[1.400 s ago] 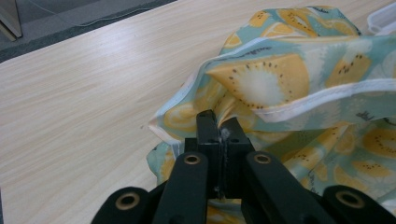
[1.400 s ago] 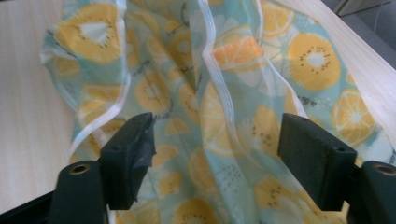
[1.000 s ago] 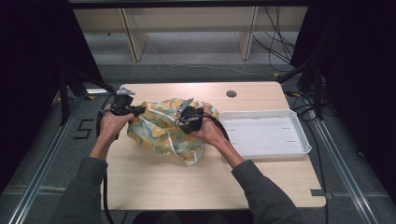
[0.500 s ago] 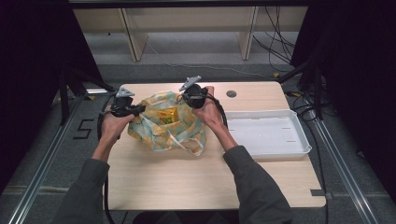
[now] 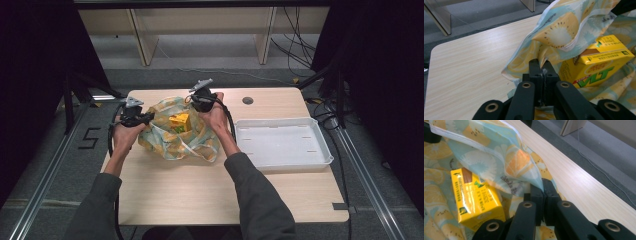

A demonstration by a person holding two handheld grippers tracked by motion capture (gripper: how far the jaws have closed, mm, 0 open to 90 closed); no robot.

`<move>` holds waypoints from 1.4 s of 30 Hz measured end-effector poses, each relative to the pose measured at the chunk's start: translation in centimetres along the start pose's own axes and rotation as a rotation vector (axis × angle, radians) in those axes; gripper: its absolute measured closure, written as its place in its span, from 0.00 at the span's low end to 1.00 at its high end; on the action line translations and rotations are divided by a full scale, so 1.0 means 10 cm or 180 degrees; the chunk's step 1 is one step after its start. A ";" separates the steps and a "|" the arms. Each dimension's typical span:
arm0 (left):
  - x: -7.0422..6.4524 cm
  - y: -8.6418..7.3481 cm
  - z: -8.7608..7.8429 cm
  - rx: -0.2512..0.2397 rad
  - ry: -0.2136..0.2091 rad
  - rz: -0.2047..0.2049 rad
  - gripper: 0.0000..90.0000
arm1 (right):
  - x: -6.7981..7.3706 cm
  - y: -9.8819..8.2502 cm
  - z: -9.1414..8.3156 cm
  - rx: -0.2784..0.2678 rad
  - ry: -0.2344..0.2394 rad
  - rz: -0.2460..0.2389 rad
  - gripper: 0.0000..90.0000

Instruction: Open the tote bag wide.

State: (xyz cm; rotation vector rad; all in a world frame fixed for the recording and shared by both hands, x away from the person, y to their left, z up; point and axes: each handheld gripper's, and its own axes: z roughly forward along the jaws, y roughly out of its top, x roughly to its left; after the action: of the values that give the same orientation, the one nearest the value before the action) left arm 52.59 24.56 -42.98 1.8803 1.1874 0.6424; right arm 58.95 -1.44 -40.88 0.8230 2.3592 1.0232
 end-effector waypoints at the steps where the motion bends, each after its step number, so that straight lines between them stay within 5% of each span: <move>1: 0.01 -0.01 0.01 -0.0008 0.0003 -0.0019 0.98 | 0.01 0.00 0.03 -0.0051 -0.0035 0.0057 0.99; 9: 0.02 0.02 0.05 -0.0167 0.0073 -0.0153 0.98 | -0.05 -0.01 0.10 -0.0089 -0.0073 0.0218 0.99; 24: 0.00 -0.26 0.32 0.0440 0.0083 -0.0017 0.98 | -0.03 -0.17 0.29 0.0322 -0.0057 0.0372 0.82; 31: -0.05 -0.33 0.36 0.0439 0.0072 -0.0055 0.97 | -0.03 -0.28 0.35 0.0329 -0.0028 0.0577 0.64; 33: -0.05 -0.33 0.33 0.0495 0.0045 -0.0006 0.97 | -0.07 -0.28 0.30 0.0322 0.0022 0.0551 0.58; 37: -0.05 -0.33 0.30 0.0503 0.0036 -0.0005 0.97 | -0.10 -0.20 0.10 -0.0005 0.0127 0.0608 0.46; 39: -0.05 -0.32 0.28 0.0518 0.0039 0.0001 0.97 | -0.10 -0.15 -0.07 -0.0026 0.0234 0.0659 0.46; 41: -0.06 -0.31 0.27 0.0525 0.0033 0.0016 0.97 | -0.11 -0.13 -0.21 -0.0204 0.0240 0.0546 0.51; 42: -0.06 -0.31 0.27 0.0525 0.0034 0.0018 0.97 | -0.11 -0.12 -0.31 -0.0120 0.0261 0.0452 0.57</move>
State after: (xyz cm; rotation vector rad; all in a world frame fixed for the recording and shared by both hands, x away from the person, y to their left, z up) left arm 52.86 23.78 -47.01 2.0196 1.2755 0.5731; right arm 57.46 -4.36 -39.67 0.9630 2.3692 1.1757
